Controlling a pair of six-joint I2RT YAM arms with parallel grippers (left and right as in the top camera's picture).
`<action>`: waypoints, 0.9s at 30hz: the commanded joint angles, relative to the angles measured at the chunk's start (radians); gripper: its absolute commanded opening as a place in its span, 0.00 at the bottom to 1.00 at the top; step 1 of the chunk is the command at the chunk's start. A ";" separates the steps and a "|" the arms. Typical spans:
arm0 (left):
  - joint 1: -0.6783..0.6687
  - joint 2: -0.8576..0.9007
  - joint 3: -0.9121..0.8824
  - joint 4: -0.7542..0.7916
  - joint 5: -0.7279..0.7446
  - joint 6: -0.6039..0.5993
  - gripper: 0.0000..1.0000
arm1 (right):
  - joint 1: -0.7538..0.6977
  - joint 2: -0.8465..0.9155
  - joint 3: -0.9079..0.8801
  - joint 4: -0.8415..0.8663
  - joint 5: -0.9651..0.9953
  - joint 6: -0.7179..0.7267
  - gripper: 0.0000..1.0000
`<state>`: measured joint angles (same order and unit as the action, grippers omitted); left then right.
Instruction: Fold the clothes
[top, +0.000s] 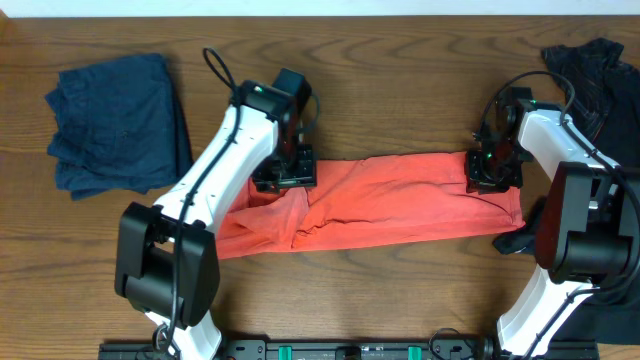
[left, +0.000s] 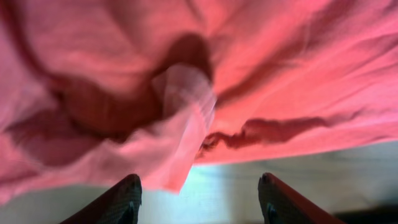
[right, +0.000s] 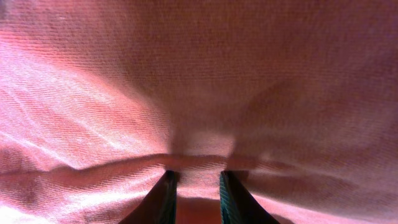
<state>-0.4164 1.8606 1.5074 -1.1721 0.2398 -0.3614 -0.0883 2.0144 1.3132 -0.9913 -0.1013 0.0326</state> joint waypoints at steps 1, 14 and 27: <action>-0.022 0.002 -0.062 0.049 -0.047 0.012 0.62 | 0.003 0.052 -0.036 0.009 0.000 -0.005 0.23; -0.024 -0.032 -0.176 0.193 -0.037 0.024 0.06 | 0.003 0.052 -0.036 0.003 0.000 -0.005 0.24; -0.100 -0.127 -0.165 0.452 0.018 0.038 0.10 | 0.003 0.052 -0.036 0.003 0.000 -0.005 0.24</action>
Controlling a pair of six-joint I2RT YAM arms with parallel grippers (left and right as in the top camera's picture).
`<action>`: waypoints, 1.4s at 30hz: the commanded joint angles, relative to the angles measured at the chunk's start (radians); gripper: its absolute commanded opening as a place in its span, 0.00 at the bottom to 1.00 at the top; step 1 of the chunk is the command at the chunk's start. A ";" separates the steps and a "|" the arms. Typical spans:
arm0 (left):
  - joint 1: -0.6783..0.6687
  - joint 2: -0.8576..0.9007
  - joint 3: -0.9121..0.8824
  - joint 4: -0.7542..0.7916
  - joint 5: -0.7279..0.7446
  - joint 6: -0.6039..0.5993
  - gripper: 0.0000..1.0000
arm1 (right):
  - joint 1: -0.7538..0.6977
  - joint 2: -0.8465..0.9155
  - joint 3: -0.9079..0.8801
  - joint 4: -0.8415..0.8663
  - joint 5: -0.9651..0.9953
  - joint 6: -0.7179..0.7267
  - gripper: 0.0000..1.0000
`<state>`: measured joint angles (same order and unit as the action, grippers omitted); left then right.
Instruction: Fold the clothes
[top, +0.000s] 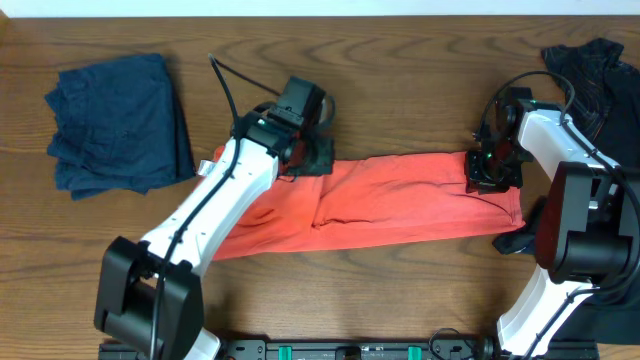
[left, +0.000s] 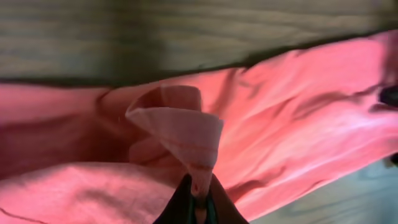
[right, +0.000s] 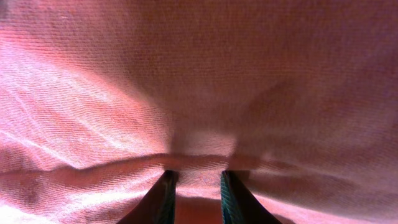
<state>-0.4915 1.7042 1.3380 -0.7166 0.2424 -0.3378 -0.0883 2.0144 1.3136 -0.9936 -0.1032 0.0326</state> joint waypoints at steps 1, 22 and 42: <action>-0.032 0.040 0.003 -0.006 0.015 0.014 0.12 | 0.003 0.052 -0.037 0.006 0.002 -0.005 0.24; 0.266 0.061 0.006 -0.082 -0.299 -0.021 0.58 | 0.003 0.052 -0.037 -0.002 0.013 -0.004 0.25; 0.303 0.212 0.007 -0.107 -0.285 -0.041 0.06 | 0.003 0.052 -0.037 -0.005 0.013 -0.005 0.25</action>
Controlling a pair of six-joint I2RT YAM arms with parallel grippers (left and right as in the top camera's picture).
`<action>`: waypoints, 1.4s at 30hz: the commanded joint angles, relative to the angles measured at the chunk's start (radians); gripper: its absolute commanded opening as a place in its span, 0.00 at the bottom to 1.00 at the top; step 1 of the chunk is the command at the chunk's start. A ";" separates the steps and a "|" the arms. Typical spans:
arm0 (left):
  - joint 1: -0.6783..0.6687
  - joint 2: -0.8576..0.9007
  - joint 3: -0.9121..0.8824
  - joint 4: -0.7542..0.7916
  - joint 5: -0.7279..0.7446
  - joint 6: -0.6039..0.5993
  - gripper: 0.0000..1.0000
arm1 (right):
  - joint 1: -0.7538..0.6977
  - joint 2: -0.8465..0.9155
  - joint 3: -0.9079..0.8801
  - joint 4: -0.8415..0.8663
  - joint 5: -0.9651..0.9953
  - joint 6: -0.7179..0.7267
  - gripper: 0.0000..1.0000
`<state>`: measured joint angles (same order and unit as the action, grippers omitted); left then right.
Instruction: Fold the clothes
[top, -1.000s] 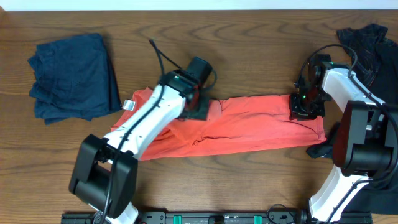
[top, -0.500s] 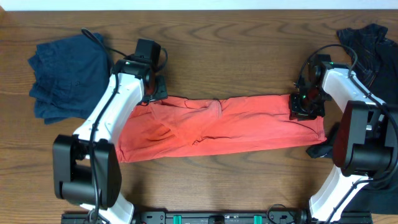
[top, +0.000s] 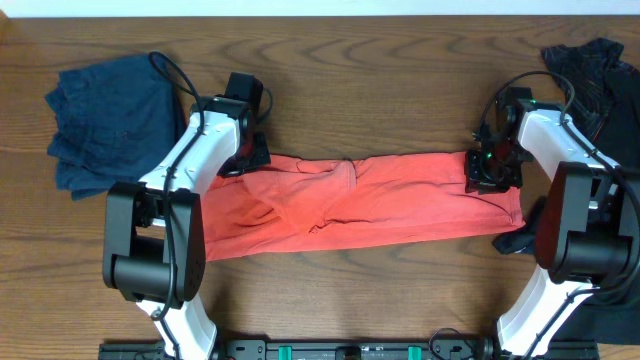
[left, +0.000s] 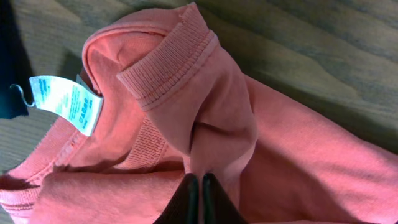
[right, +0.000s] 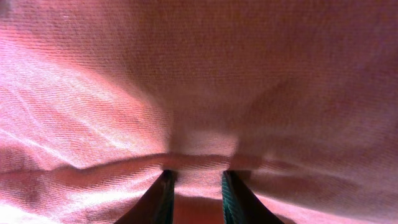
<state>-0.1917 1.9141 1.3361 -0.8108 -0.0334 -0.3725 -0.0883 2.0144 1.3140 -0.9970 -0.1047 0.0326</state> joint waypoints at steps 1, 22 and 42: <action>0.007 0.000 0.009 -0.026 -0.009 -0.007 0.06 | 0.003 0.052 -0.037 -0.002 0.015 -0.005 0.25; 0.069 -0.028 -0.065 -0.316 -0.146 -0.327 0.22 | 0.003 0.052 -0.037 0.000 0.026 -0.005 0.27; 0.040 -0.055 -0.005 -0.062 -0.118 -0.068 0.42 | 0.003 0.052 -0.037 0.002 0.026 -0.004 0.27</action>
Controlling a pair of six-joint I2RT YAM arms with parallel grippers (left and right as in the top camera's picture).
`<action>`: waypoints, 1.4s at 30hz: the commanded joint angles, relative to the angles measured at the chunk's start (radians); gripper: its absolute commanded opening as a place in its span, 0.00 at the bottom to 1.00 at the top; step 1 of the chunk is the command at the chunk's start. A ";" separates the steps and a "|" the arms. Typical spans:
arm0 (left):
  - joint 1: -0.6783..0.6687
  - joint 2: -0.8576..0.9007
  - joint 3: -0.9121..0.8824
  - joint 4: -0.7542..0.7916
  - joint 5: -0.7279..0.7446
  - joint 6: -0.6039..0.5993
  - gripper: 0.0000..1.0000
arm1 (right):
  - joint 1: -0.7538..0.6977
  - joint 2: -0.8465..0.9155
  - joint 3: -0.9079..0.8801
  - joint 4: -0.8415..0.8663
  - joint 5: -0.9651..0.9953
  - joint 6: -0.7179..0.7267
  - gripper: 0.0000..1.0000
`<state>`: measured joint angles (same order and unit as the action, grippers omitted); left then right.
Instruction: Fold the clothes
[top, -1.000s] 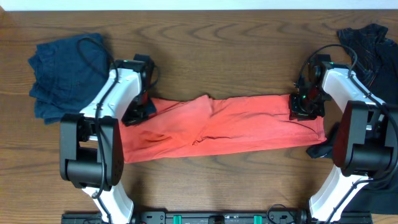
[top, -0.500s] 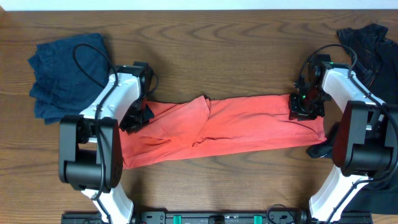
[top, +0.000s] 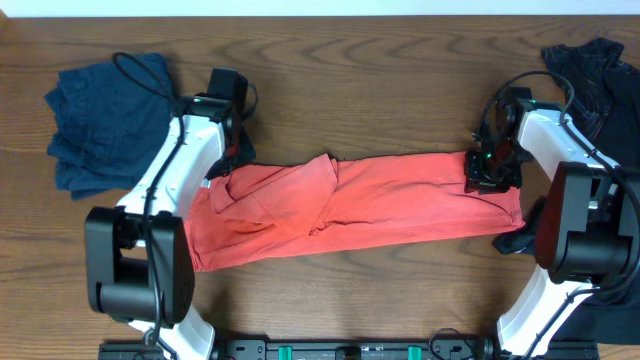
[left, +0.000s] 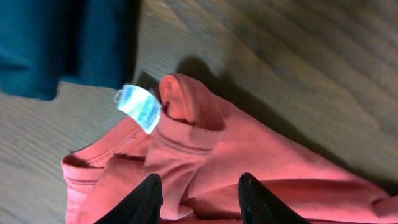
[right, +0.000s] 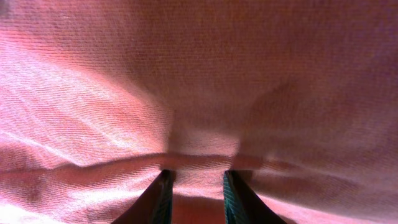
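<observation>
A red garment (top: 400, 205) lies stretched in a long band across the wooden table (top: 380, 80). Its collar with a white tag (left: 140, 107) is at the left end. My left gripper (top: 228, 165) hovers open over that collar end; in the left wrist view its fingers (left: 149, 199) stand wide apart above loose red cloth (left: 280, 168), gripper (left: 200, 177) holding nothing. My right gripper (top: 488, 178) sits at the garment's right end, shut on a pinched ridge of red fabric (right: 199, 163), gripper (right: 199, 175).
A folded blue garment (top: 115, 120) lies at the far left, close to my left arm, and shows in the left wrist view as blue garment (left: 62, 43). A dark garment (top: 590, 65) is heaped at the far right corner.
My left gripper was shut on a fold of red cloth near the collar; now it is open and slightly farther left. The garment's left end lies flatter and wider. The right gripper has not moved.
My left gripper stood open over the bunched middle of the red garment. Then it was shut on a fold there, then held that fold near the left end. Now the fold is let go and the garment lies spread out. The right gripper pinned the right end throughout.
</observation>
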<state>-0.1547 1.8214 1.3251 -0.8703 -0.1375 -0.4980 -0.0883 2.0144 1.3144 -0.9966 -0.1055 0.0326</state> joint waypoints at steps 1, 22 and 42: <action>0.003 0.049 0.006 -0.002 -0.022 0.061 0.42 | 0.003 0.052 -0.037 0.001 0.027 -0.004 0.27; 0.002 0.070 -0.040 0.077 -0.056 0.136 0.44 | 0.003 0.052 -0.037 -0.002 0.027 -0.004 0.28; 0.003 0.118 -0.053 0.090 -0.079 0.172 0.11 | 0.000 0.052 -0.037 -0.003 0.027 -0.004 0.28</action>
<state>-0.1543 1.9316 1.2816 -0.7795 -0.1905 -0.3424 -0.0883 2.0144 1.3144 -0.9974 -0.1066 0.0326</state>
